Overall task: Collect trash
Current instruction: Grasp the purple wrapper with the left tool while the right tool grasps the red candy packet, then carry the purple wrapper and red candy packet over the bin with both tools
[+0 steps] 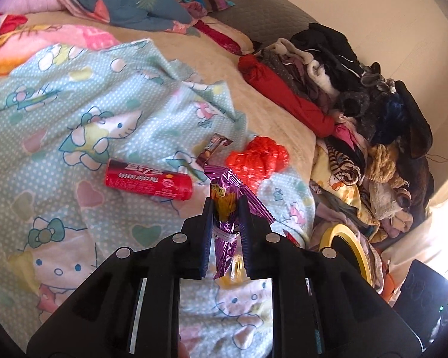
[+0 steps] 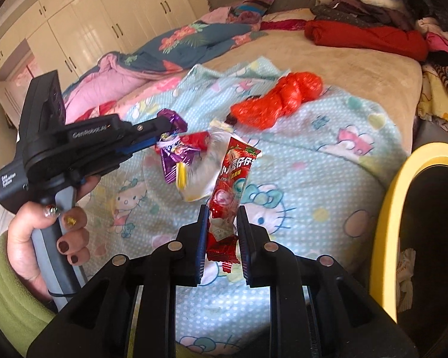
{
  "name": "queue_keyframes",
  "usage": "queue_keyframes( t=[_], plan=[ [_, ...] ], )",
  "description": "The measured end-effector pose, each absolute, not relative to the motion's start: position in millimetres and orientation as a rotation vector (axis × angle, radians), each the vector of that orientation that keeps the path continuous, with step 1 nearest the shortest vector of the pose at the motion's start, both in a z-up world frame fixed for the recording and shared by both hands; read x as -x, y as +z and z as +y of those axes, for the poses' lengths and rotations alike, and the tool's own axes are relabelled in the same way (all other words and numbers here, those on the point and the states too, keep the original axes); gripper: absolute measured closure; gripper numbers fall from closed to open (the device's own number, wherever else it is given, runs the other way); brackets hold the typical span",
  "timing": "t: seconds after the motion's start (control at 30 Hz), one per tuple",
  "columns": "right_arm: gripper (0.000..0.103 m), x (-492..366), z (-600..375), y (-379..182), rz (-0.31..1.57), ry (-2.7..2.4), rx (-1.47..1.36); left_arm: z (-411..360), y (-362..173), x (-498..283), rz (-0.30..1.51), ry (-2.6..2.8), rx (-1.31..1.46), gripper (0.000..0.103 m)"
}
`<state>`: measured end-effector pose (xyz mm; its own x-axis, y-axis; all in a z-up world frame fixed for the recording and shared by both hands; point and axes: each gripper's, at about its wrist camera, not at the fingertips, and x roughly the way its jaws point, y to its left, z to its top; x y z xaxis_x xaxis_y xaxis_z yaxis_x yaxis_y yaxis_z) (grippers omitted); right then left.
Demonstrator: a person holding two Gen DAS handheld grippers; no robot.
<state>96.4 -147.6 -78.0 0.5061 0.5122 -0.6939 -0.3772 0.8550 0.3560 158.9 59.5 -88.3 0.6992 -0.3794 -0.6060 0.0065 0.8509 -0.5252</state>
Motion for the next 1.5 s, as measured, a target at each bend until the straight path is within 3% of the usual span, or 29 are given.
queue_keyframes(
  t=[1.5],
  plan=[
    [0.084, -83.0, -272.9, -35.0, 0.690, 0.361, -0.275, -67.6, -38.9, -140.6, 0.734, -0.427, 0.337, 0.092]
  ],
)
